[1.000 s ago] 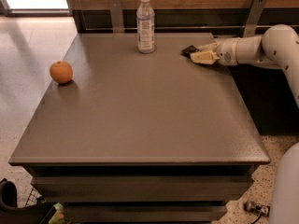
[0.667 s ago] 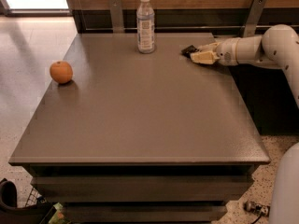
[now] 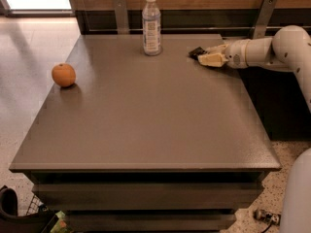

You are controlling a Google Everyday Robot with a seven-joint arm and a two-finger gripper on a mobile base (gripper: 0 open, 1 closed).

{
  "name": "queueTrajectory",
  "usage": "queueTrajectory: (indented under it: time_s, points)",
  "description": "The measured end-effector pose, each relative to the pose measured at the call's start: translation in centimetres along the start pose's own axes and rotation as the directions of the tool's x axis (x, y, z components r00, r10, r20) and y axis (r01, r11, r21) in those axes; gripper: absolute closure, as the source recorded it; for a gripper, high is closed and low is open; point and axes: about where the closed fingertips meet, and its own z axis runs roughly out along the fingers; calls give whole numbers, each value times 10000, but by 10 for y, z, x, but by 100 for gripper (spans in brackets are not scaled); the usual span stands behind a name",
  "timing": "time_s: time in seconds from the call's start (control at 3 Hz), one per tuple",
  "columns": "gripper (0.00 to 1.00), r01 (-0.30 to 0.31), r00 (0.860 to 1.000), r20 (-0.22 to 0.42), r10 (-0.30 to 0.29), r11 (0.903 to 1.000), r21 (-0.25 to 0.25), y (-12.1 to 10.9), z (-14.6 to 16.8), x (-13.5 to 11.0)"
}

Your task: Move rxbar chocolate near orange

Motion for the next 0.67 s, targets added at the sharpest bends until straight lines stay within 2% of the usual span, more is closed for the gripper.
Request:
queueTrajectory:
  time_s: [0.67]
  points:
    - [100, 0, 10000, -1, 0, 10000, 1, 0, 0, 0]
